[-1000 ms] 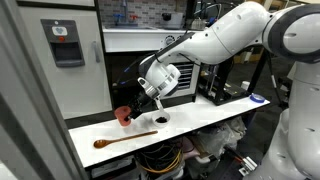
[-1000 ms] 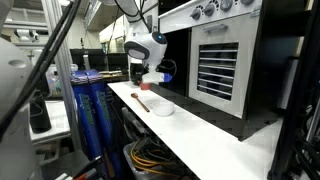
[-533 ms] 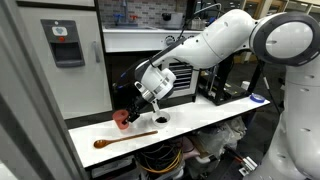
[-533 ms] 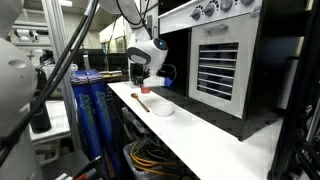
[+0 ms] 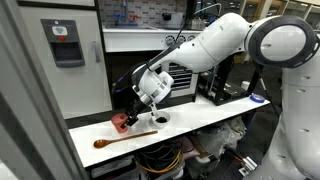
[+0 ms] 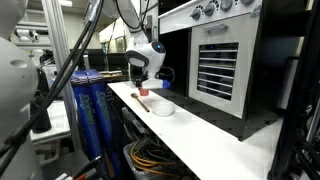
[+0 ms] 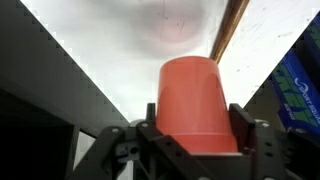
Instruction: Pour the contents of the cup into the bowl
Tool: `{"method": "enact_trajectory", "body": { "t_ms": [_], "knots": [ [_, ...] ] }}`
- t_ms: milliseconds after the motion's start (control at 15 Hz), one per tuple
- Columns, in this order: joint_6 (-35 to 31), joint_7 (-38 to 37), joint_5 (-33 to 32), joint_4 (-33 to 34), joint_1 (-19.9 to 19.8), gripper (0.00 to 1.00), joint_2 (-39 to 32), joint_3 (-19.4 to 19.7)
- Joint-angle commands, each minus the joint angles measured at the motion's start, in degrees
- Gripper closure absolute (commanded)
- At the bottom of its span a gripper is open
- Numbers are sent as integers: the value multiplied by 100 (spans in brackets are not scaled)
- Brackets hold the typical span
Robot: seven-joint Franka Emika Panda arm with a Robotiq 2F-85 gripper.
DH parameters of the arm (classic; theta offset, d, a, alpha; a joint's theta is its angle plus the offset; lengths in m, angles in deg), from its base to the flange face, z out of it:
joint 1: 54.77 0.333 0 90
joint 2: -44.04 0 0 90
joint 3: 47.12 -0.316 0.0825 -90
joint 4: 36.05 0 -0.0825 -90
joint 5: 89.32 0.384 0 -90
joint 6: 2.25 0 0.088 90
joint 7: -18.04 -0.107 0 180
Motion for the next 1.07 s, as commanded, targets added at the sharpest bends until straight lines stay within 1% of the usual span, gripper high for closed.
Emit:
{"method": "enact_trajectory", "body": {
  "t_ms": [0,467,600,1000],
  "knots": [
    [-191,209,162,108,38,53,-154,-34],
    [-439,620,540,129,59,53,-263,-68],
    [-476,805,725,139,59,53,-275,-79],
    [-460,1552,1539,216,50,53,-285,-74]
  ]
}}
